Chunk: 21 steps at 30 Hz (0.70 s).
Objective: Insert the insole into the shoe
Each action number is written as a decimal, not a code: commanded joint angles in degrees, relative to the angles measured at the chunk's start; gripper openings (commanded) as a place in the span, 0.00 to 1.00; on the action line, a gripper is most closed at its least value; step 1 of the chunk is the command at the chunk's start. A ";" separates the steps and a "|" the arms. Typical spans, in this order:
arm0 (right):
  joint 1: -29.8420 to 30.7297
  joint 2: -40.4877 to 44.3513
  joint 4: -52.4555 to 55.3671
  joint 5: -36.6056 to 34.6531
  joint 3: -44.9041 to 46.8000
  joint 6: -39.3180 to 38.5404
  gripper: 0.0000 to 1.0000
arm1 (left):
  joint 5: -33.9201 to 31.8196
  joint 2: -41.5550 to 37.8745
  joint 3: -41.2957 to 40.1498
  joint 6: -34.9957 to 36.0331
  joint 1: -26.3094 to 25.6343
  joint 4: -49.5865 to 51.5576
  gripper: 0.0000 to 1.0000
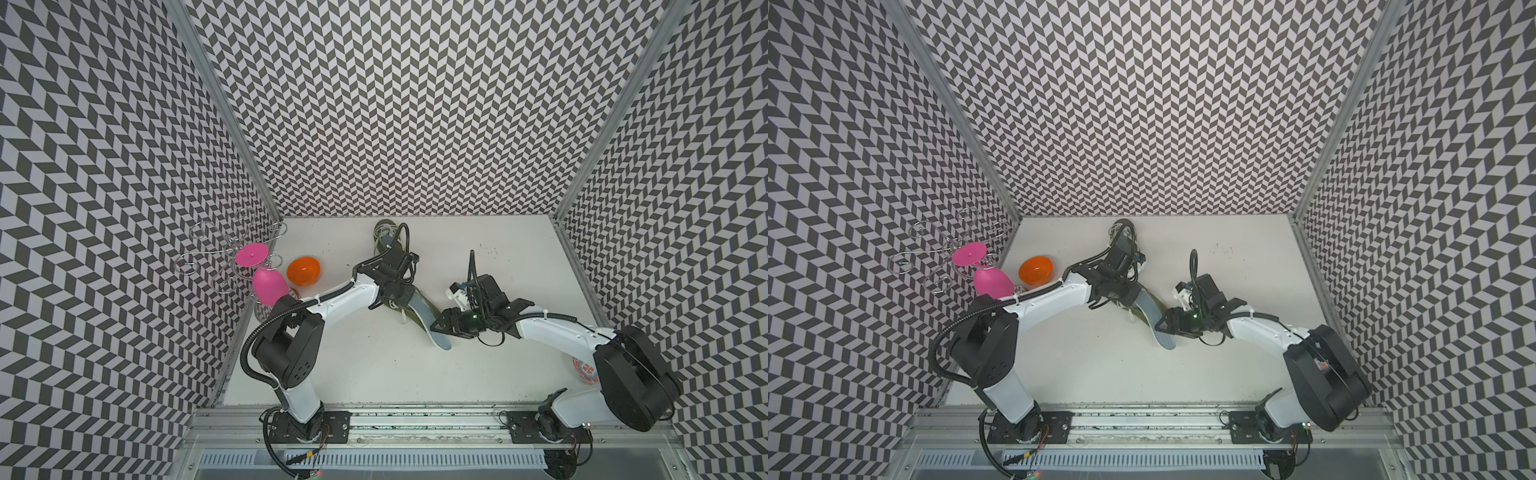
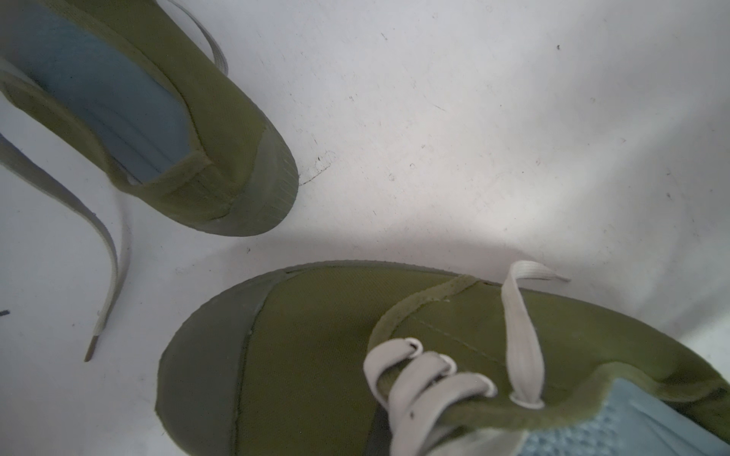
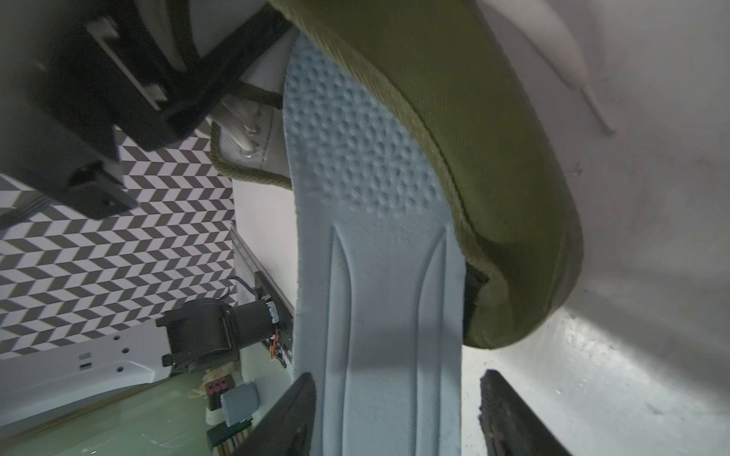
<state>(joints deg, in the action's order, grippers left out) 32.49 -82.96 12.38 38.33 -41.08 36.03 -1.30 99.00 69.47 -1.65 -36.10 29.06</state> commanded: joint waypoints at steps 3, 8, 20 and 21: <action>0.71 -1.24 -7.63 4.35 2.67 5.64 0.64 | -1.58 -2.36 1.72 -2.95 -0.27 -2.05 0.02; 0.80 -1.37 -10.11 5.67 2.70 7.67 0.54 | -1.68 -2.79 1.85 -3.16 -0.54 -2.52 0.01; 0.65 -1.47 -6.69 2.94 1.73 5.43 0.25 | -2.40 -5.18 0.09 0.91 -2.22 -4.72 0.00; 0.63 -1.47 -6.12 2.51 1.34 5.03 0.23 | -2.27 -5.73 -0.40 1.34 -2.46 -5.25 0.00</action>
<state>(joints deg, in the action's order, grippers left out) 33.10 -84.03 5.80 42.81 -38.30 42.48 -3.49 97.30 69.19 -1.98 -37.67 28.18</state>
